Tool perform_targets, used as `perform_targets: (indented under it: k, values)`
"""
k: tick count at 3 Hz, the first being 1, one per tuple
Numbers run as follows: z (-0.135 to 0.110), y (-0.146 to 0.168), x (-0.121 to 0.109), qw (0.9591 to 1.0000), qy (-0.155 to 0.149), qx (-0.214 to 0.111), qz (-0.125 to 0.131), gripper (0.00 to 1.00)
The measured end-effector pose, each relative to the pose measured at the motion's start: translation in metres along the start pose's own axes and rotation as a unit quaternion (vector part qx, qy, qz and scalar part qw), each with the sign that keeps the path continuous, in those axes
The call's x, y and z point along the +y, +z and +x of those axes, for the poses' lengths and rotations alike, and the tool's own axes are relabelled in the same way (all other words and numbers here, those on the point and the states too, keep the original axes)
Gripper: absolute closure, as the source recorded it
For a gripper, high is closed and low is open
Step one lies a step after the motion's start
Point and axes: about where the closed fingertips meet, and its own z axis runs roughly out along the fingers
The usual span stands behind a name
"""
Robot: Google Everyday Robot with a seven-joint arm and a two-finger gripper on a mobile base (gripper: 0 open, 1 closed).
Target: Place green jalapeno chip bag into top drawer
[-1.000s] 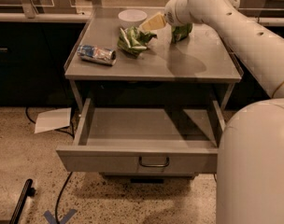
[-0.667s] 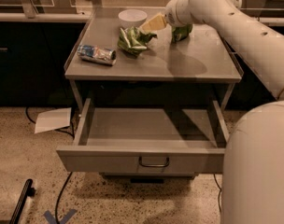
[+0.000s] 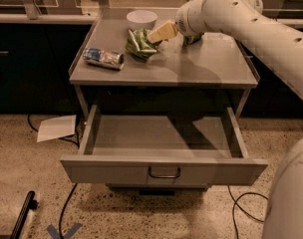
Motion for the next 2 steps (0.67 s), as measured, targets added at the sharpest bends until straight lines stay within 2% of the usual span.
perform_targets:
  k: [1, 2]
  values:
    - [0.006, 0.011, 0.002, 0.9998, 0.014, 0.006, -0.011, 0.00]
    - [0.016, 0.033, 0.014, 0.9983, 0.035, 0.017, -0.042, 0.00]
